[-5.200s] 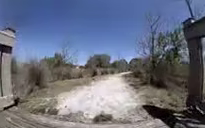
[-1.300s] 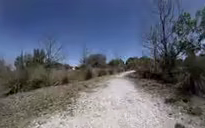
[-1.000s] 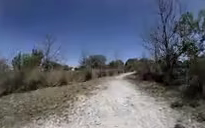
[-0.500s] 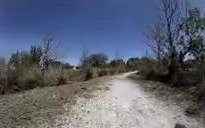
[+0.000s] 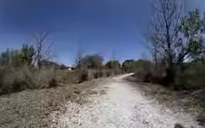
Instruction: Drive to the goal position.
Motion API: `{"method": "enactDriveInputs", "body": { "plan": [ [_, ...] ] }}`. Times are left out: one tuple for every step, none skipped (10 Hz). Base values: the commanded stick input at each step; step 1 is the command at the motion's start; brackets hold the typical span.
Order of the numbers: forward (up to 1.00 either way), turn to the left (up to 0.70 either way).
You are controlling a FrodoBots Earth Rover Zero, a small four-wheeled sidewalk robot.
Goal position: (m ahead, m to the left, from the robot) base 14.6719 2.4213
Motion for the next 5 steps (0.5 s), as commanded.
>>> {"method": "enactDriveInputs", "body": {
  "plan": [
    [0.70, 0.00],
    [0.70, 0.00],
    [0.70, 0.00],
    [0.70, 0.00],
    [0.70, 0.00]
  ]
}}
